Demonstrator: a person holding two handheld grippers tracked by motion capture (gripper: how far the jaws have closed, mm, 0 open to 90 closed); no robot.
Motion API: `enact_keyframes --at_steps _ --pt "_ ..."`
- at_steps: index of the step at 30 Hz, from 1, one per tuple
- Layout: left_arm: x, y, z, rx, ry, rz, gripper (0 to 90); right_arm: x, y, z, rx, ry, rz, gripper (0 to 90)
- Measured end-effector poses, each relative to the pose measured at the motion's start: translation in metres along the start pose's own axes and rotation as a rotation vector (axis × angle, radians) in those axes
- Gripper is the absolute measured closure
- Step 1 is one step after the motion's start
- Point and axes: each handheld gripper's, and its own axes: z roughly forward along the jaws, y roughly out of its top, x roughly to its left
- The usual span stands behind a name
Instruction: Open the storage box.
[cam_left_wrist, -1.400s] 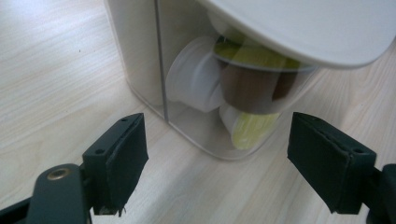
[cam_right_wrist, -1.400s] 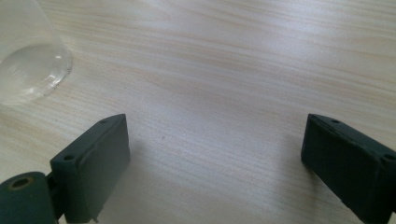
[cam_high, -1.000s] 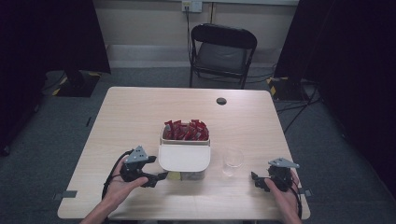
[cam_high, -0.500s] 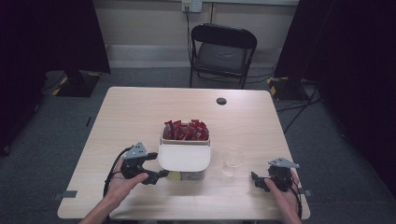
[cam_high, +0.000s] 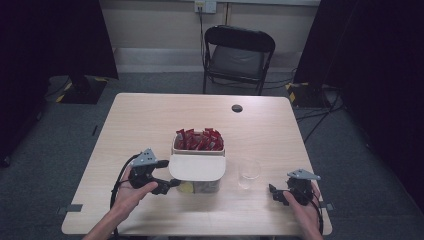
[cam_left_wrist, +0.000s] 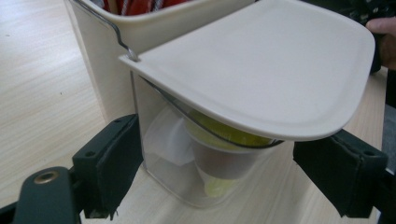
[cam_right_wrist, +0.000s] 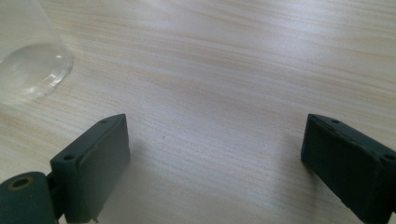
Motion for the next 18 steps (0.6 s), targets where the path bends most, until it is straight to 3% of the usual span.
enact_keyframes --at_steps 11,18 --pt "0.003 0.002 0.002 0.009 -0.027 -0.019 15.2 0.000 0.000 0.000 0.000 0.000 0.000 7.4" --pt "0.006 0.014 -0.003 -0.008 -0.032 -0.012 15.3 0.000 0.000 0.000 0.000 0.000 0.000 7.4"
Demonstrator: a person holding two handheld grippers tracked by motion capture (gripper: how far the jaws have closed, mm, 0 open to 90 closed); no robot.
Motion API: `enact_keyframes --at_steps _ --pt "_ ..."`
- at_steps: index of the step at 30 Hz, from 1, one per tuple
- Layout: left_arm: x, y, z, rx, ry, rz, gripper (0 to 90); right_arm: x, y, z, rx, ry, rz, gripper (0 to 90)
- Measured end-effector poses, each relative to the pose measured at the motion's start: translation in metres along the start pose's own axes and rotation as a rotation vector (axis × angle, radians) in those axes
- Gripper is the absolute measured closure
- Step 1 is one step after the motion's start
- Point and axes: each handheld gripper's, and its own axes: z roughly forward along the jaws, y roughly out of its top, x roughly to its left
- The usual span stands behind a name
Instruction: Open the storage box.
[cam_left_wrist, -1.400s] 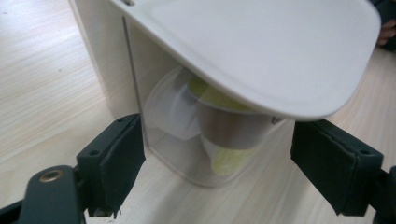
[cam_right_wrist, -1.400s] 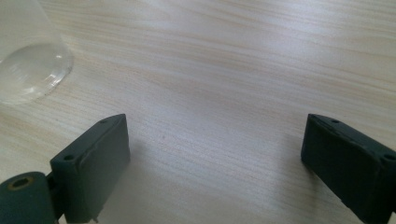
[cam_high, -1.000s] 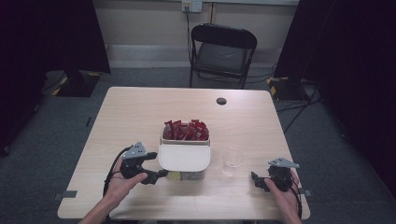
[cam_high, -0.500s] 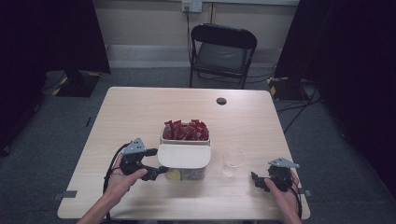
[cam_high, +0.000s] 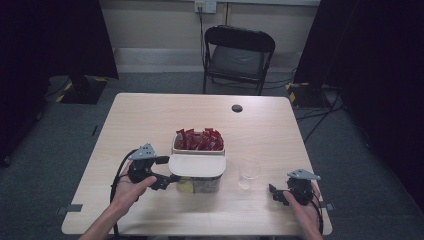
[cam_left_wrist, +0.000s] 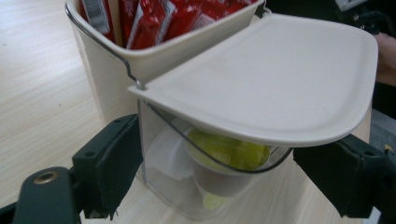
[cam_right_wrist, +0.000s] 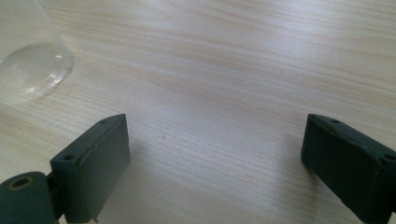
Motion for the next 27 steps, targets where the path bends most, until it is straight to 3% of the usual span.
enact_keyframes --at_steps 10,16,24,27 --pt "0.006 0.010 0.001 0.028 0.021 0.006 15.4 0.000 0.000 0.000 0.000 0.000 0.000 7.4" --pt "0.012 0.013 0.003 0.024 0.031 -0.011 15.5 0.000 0.000 0.000 0.000 0.000 0.000 7.4" --pt "0.018 0.021 0.003 0.029 0.020 -0.011 15.5 0.000 0.000 0.000 0.000 0.000 0.000 7.4" --pt "0.022 0.024 0.004 0.008 0.006 -0.035 15.4 0.000 0.000 0.000 0.000 0.000 0.000 7.4"
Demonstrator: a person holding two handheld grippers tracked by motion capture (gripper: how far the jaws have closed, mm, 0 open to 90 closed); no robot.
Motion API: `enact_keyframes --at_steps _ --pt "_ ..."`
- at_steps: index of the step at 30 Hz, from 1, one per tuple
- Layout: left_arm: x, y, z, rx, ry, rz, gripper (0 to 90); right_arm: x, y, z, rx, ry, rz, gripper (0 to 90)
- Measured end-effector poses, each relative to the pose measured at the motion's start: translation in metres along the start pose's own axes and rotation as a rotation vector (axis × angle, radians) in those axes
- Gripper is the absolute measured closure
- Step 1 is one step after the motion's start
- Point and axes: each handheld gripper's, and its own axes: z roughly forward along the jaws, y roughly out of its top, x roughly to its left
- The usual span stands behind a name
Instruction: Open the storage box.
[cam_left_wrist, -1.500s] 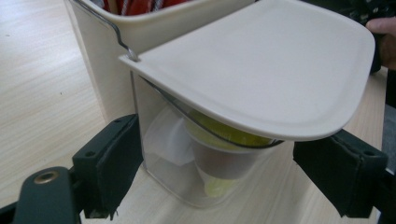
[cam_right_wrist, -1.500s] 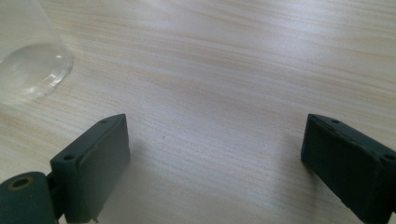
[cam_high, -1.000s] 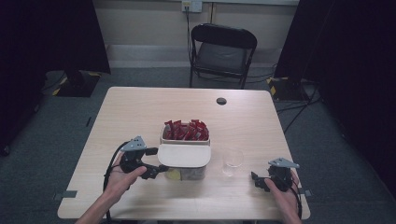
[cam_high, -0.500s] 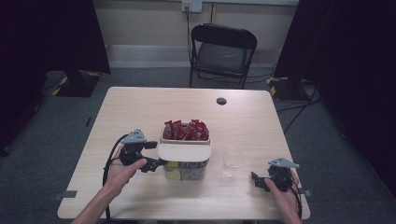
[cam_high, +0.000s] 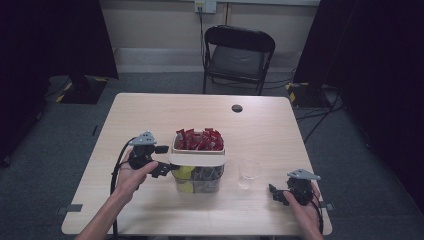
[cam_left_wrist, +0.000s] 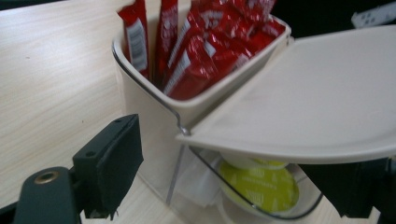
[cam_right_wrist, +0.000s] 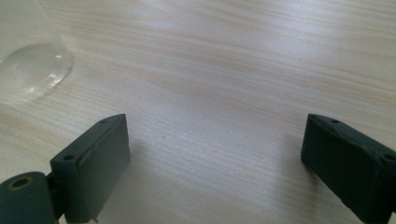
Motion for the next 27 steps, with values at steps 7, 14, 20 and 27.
enact_keyframes --at_steps 7,14,20,27 --pt "-0.001 0.006 0.002 -0.002 0.007 -0.010 15.6 0.000 0.000 0.000 0.000 0.000 0.000 7.4" --pt "-0.003 0.012 0.005 0.003 0.013 0.002 15.6 0.000 0.000 0.000 0.000 0.000 0.000 7.4" --pt "-0.002 0.017 0.004 -0.007 0.009 -0.007 15.5 0.000 0.000 0.000 0.000 0.000 0.000 7.4" --pt "-0.002 0.024 0.004 -0.027 -0.004 -0.004 15.6 0.000 0.000 0.000 0.000 0.000 0.000 7.4"
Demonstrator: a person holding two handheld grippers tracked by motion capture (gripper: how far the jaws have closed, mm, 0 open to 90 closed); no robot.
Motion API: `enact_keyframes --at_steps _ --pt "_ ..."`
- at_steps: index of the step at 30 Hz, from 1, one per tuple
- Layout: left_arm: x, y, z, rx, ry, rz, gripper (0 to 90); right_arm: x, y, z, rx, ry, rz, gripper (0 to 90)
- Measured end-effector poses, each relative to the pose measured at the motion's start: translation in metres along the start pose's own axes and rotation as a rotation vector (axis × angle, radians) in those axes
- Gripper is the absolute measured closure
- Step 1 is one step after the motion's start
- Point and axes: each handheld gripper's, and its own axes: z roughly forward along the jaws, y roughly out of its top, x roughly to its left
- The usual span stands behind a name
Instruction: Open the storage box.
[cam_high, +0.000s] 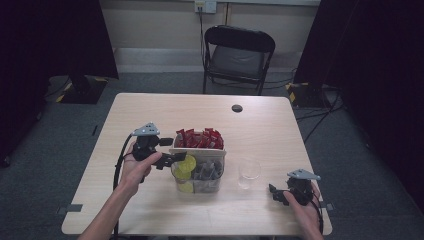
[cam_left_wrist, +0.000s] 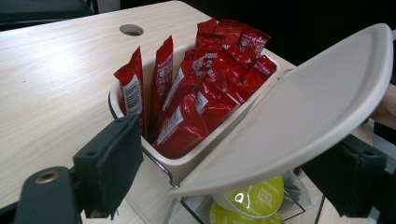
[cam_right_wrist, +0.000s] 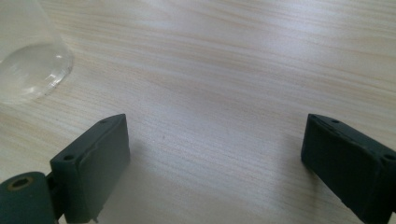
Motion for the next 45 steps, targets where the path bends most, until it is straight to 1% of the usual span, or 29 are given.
enact_keyframes --at_steps 2,4,5,6,9,11,14,17,18,19,20,21,23,26,28,31,32,36,40,43,45 --pt "0.001 0.000 0.000 -0.005 -0.004 -0.008 15.5 0.000 0.000 0.000 0.000 0.000 0.000 7.4" --pt "0.006 0.000 0.000 -0.009 0.004 -0.017 15.5 0.000 0.000 0.000 0.000 0.000 0.000 7.3" --pt "0.006 0.000 0.000 -0.009 0.004 -0.017 15.5 0.000 0.000 0.000 0.000 0.000 0.000 7.3" --pt "0.009 -0.001 0.000 -0.017 0.006 -0.019 15.5 0.000 0.000 0.000 0.000 0.000 0.000 7.4" --pt "0.011 0.000 -0.002 -0.016 0.005 -0.019 15.5 0.000 0.000 0.000 0.000 0.000 0.000 7.4" --pt "0.012 0.002 -0.003 -0.024 0.022 -0.026 15.6 0.000 0.000 0.000 0.000 0.000 0.000 7.4" --pt "0.011 0.003 -0.002 -0.027 0.030 -0.014 15.8 0.000 0.000 0.000 0.000 0.000 0.000 7.4" --pt "0.012 0.004 -0.001 -0.039 0.032 -0.017 16.0 0.000 0.000 0.000 0.000 0.000 0.000 7.4" --pt "0.012 0.004 -0.001 -0.045 0.042 -0.022 16.2 0.000 0.000 0.000 0.000 0.000 -0.001 7.4" --pt "0.012 0.004 -0.001 -0.045 0.042 -0.022 16.2 0.000 0.000 0.000 0.000 0.000 -0.001 7.4" --pt "0.013 0.004 -0.001 -0.039 0.051 -0.027 16.3 0.000 0.000 0.000 0.000 0.000 -0.001 7.4" --pt "0.013 0.004 -0.001 -0.039 0.051 -0.027 16.3 0.000 0.000 0.000 0.000 0.000 -0.001 7.4" --pt "0.018 0.003 0.000 -0.047 0.059 -0.046 16.5 0.000 0.000 0.000 0.000 0.000 -0.001 7.4" --pt "0.021 0.002 0.001 -0.041 0.061 -0.055 16.4 0.000 0.000 0.000 0.000 0.001 -0.001 7.4" --pt "0.024 0.002 0.001 -0.037 0.050 -0.060 15.2 0.000 0.000 0.000 0.000 0.001 -0.001 7.4" --pt "0.023 0.002 0.001 -0.037 0.050 -0.061 15.3 0.000 0.000 0.000 0.000 0.001 -0.001 7.4" --pt "0.024 0.002 0.002 -0.039 0.043 -0.067 15.2 0.000 0.000 0.000 0.000 0.000 -0.001 7.4" --pt "0.025 0.001 0.001 -0.031 0.046 -0.064 15.2 0.000 0.000 0.000 0.000 0.000 -0.001 7.4" --pt "0.026 0.000 0.002 -0.034 0.035 -0.072 15.0 0.000 0.000 0.000 0.001 0.002 -0.002 7.4" --pt "0.025 0.001 0.002 -0.029 0.037 -0.066 15.0 -0.001 0.000 0.000 0.001 0.004 -0.005 7.4" --pt "0.025 0.001 0.002 -0.029 0.037 -0.069 15.0 -0.001 0.000 0.000 0.002 0.004 -0.005 7.4"
